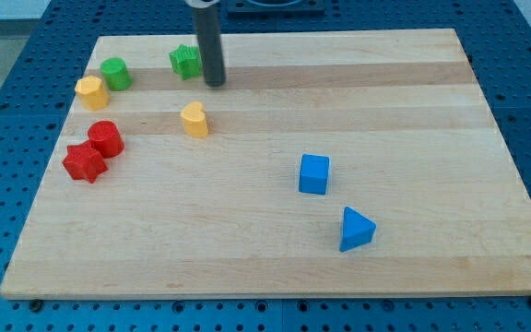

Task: Move red circle along with red star slightly down

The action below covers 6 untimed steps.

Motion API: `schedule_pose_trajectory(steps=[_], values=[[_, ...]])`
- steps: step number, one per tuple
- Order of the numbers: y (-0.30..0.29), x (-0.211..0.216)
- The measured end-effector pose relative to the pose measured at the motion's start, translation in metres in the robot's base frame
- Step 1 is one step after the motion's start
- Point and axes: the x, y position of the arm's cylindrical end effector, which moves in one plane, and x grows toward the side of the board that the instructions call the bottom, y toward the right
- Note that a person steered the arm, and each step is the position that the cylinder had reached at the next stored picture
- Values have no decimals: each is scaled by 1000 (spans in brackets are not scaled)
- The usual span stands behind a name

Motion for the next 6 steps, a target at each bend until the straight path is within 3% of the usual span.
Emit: schedule_pose_trajectory(steps=[1, 2, 4, 6], values=[[-20, 7], [-25, 56], [-101, 101], [-121, 102]])
